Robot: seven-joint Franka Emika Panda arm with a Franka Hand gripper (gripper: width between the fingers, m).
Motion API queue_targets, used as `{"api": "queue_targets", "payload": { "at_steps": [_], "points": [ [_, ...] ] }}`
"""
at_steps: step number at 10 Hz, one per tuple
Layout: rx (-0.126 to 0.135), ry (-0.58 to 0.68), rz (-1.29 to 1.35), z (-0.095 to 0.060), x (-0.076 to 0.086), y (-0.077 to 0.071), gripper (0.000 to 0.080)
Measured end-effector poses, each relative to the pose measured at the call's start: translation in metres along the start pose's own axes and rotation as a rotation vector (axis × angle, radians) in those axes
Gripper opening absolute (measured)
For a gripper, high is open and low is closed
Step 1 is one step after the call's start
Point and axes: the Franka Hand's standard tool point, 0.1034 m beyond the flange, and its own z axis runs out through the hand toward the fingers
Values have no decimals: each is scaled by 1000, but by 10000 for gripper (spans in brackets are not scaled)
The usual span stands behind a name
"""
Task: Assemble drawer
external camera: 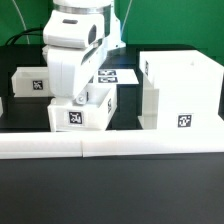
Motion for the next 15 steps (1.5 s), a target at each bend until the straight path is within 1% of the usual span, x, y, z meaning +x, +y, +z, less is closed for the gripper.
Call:
{"api": "queue_targets", "payload": {
  "at_steps": [3,4,5,6,7,8,9,10,13,15],
  "points": [
    [0,-14,-125,1,-6,0,42],
    [-9,-15,-117,1,-5,1,42],
    [-46,-11,-124,2,0,4,42],
    [-46,-10,-125,3,2,3,42],
    [-47,-10,-122,3,1,4,42],
    [-68,-7,-120,4,1,5,42],
    [-64,-8,-119,4,0,4,42],
    [-67,-10,-128,4,1,4,42],
    [-73,-28,-194,5,12,4,42],
    [-71,-28,-187,5,9,4,42]
  ]
}}
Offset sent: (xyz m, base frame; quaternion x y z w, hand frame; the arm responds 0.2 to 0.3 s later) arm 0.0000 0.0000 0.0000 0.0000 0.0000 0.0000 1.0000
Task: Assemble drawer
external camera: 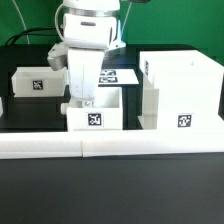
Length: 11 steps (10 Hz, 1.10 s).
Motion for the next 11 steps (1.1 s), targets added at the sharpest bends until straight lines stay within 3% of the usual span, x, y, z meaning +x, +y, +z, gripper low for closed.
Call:
{"api": "queue_targets", "payload": {
  "at_steps": [2,3,6,9,11],
  "points": [
    [-8,-1,-6,0,1,1,42],
    [-50,-4,-37,2,7,6,42],
    [-42,-6,-36,4,5,4,42],
    [-39,-19,-58,6,27,7,42],
    [-29,-23,-51,5,32,11,42]
  ]
}}
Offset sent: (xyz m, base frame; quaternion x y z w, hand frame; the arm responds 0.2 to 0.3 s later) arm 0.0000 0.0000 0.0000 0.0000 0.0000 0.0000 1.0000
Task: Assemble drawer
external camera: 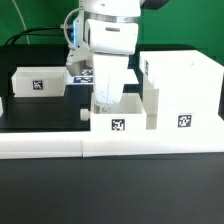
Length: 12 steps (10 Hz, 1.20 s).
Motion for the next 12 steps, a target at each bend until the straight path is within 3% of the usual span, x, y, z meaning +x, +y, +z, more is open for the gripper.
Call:
{"api": "queue_targets", "payload": {
  "at_steps": [12],
  "points": [
    [22,-21,-30,2,12,-3,42]
  ]
}}
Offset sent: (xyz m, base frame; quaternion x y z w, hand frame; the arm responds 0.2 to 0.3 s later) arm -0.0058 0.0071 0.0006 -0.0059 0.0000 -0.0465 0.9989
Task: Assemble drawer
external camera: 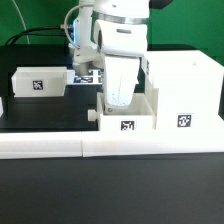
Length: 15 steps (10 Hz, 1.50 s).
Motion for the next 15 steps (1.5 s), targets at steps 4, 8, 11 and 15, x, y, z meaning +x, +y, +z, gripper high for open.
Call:
{"api": "queue_targets", "payload": {
  "at_steps": [4,8,11,15],
  "points": [
    [-36,11,24,0,5,3,42],
    [-46,13,17,1,6,2,42],
    [-45,13,19,1,5,2,42],
    [-74,9,2,2,8,3,42]
  ]
}}
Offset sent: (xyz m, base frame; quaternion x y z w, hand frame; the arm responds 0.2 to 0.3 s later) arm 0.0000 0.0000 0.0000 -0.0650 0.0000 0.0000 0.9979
